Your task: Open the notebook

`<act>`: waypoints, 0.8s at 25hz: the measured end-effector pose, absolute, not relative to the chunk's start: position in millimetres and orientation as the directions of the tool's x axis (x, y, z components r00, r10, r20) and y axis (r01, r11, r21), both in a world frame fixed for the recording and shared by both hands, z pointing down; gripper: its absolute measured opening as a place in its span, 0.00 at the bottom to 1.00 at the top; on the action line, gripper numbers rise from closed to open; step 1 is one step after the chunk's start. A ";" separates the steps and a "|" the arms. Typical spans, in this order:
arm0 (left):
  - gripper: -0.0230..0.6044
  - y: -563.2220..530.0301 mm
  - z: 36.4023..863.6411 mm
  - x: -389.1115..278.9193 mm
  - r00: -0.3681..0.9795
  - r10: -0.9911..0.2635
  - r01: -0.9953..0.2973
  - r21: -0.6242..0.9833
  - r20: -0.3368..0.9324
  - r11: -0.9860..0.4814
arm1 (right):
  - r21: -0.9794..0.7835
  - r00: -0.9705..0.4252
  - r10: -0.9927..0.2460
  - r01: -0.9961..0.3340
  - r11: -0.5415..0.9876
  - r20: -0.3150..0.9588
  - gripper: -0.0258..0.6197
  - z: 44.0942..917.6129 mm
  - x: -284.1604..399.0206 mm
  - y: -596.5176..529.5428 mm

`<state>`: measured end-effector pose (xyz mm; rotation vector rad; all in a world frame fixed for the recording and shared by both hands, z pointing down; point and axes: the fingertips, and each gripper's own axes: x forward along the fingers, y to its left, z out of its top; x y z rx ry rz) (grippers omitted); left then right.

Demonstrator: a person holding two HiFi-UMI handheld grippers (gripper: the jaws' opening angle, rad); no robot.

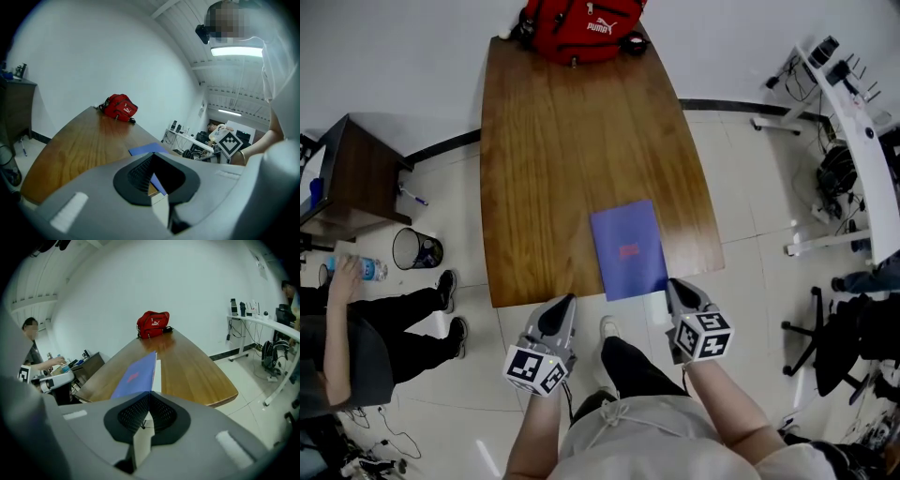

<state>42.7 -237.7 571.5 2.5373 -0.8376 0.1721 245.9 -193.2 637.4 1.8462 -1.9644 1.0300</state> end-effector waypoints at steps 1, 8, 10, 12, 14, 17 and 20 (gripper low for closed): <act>0.03 -238.2 566.5 41.9 0.805 -0.541 -0.593 0.381 0.245 -0.710 | -0.316 -0.166 -0.774 -0.948 -0.046 0.611 0.05 629.4 243.7 -193.5; 0.03 -244.0 519.3 23.3 0.772 -0.608 -0.632 0.315 0.185 -0.708 | -0.340 -0.253 -0.825 -0.937 0.080 0.505 0.05 558.8 208.4 -210.1; 0.03 -244.3 509.4 9.4 0.744 -0.644 -0.665 0.293 0.177 -0.687 | -0.346 -0.299 -0.830 -0.928 0.139 0.470 0.05 541.9 188.3 -219.2; 0.03 -240.6 501.9 -6.6 0.718 -0.675 -0.692 0.280 0.170 -0.666 | -0.348 -0.348 -0.825 -0.916 0.198 0.445 0.05 529.6 162.6 -224.8; 0.03 -236.0 496.7 -24.0 0.692 -0.703 -0.716 0.272 0.164 -0.642 | -0.349 -0.399 -0.810 -0.901 0.259 0.429 0.05 521.9 134.1 -228.5; 0.03 -229.7 495.0 -52.0 0.647 -0.744 -0.756 0.263 0.167 -0.599 | -0.363 -0.467 -0.772 -0.873 0.325 0.432 0.05 520.8 92.5 -232.7; 0.03 -226.8 501.1 -78.7 0.588 -0.788 -0.802 0.257 0.182 -0.539 | -0.389 -0.515 -0.725 -0.849 0.358 0.458 0.06 531.9 58.3 -239.4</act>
